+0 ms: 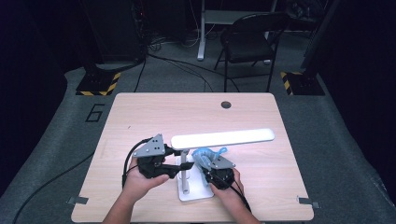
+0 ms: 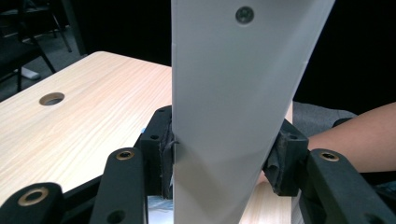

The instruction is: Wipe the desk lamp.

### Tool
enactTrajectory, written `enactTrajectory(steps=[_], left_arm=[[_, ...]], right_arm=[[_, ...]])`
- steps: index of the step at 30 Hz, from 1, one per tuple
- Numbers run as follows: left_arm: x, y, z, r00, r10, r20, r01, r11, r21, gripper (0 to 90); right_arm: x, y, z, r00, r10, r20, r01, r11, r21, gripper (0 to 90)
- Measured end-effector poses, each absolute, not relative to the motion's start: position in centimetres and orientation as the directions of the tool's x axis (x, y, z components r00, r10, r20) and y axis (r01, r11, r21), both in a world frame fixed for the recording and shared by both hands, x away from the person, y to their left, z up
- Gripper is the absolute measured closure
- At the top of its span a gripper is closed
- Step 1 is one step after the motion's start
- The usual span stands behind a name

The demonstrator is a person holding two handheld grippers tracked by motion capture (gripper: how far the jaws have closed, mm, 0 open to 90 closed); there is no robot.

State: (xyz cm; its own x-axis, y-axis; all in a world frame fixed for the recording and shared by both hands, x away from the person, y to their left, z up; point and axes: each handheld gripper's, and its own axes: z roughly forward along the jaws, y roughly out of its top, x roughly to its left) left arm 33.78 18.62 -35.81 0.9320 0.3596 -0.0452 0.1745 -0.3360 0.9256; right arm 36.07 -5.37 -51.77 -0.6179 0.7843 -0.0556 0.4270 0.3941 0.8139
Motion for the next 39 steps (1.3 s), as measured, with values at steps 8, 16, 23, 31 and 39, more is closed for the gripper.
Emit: enactTrajectory(steps=[8,16,23,31,39], left_arm=[[33.4,19.8,-35.7,0.921,0.387,-0.040,0.183,-0.341,0.922,50.4],[32.6,19.3,-36.3,0.892,0.451,-0.026,0.210,-0.362,0.908,51.3],[32.2,19.7,-36.3,0.864,0.504,-0.001,0.222,-0.378,0.899,51.8],[32.1,20.8,-36.4,0.827,0.563,0.000,0.245,-0.359,0.901,55.2],[32.2,21.7,-36.3,0.790,0.613,0.013,0.258,-0.352,0.900,61.2]], right_arm=[[34.0,-4.9,-51.6,-0.682,0.725,-0.099,0.377,0.464,0.802,64.2],[33.4,-4.5,-51.4,-0.694,0.711,-0.113,0.373,0.489,0.789,63.8],[33.4,-4.0,-51.5,-0.710,0.700,-0.084,0.372,0.473,0.799,63.4],[33.7,-3.5,-51.6,-0.719,0.691,-0.070,0.368,0.464,0.805,62.4],[33.8,-3.3,-51.5,-0.730,0.680,-0.068,0.364,0.471,0.804,62.2]])
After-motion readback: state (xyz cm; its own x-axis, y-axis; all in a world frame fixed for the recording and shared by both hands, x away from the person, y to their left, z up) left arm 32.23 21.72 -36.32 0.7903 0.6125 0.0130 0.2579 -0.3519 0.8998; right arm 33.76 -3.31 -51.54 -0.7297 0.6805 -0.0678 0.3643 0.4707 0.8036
